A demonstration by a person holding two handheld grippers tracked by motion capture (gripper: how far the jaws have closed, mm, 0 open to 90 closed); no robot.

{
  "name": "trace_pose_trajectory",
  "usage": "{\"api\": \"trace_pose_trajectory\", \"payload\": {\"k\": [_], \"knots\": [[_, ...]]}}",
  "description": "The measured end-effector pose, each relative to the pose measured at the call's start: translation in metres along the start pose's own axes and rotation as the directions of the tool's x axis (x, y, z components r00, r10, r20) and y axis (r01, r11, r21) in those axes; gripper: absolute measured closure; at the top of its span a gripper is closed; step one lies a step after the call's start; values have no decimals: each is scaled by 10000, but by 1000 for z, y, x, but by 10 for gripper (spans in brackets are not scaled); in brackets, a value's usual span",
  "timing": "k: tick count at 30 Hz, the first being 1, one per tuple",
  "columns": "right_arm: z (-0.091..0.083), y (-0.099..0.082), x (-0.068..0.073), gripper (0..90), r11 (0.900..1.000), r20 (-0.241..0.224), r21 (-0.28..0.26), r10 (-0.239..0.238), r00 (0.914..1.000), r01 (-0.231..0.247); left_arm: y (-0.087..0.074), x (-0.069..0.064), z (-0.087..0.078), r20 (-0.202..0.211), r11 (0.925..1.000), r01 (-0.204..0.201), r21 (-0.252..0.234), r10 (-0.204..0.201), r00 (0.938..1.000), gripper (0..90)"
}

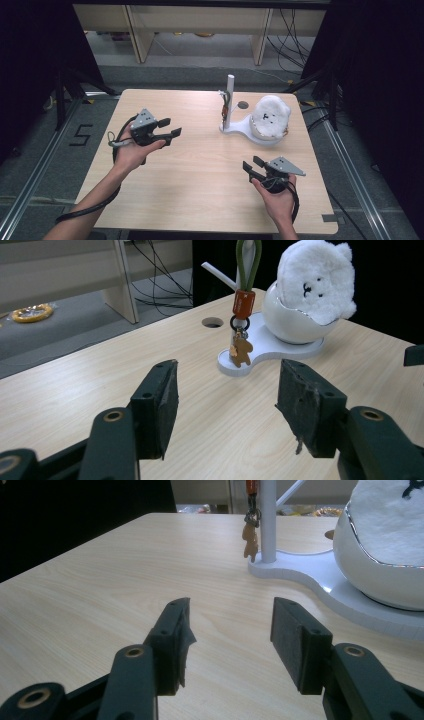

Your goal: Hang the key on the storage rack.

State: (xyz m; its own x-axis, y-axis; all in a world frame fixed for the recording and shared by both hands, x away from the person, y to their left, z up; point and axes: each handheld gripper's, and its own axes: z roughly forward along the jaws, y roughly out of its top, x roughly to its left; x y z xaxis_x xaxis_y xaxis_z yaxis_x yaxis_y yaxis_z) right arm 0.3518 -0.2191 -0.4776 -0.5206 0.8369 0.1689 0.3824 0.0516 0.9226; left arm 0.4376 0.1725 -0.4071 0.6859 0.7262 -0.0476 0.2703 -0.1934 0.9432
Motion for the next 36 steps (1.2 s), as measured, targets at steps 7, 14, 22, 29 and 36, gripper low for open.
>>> {"api": "trace_pose_trajectory", "payload": {"k": [7, 14, 22, 29, 36], "knots": [[0, 0, -1, 508, 10000, 212, -19, -71, 9997, 71, -16, 1, -20, -281, 9999, 100, -125, -104, 9996, 405], [-1, 0, -2, 505, 10000, 136, -38, -54, 9999, 54, -30, 3, -36, -474, 9993, 285, -222, -295, 9984, 403], [-1, 0, -4, 500, 9999, 150, -93, 144, 9998, -143, -46, 11, -56, -893, 9967, 562, -583, -613, 9941, 404], [-2, -1, -7, 495, 9998, 342, 19, 212, 9992, -212, -74, 18, -72, -1493, 9935, 968, -600, -1048, 9832, 404], [-3, -3, -8, 491, 9990, 518, 110, 419, 9978, -425, -105, 24, -83, -2104, 9891, 1334, -616, -1435, 9670, 404]]}}
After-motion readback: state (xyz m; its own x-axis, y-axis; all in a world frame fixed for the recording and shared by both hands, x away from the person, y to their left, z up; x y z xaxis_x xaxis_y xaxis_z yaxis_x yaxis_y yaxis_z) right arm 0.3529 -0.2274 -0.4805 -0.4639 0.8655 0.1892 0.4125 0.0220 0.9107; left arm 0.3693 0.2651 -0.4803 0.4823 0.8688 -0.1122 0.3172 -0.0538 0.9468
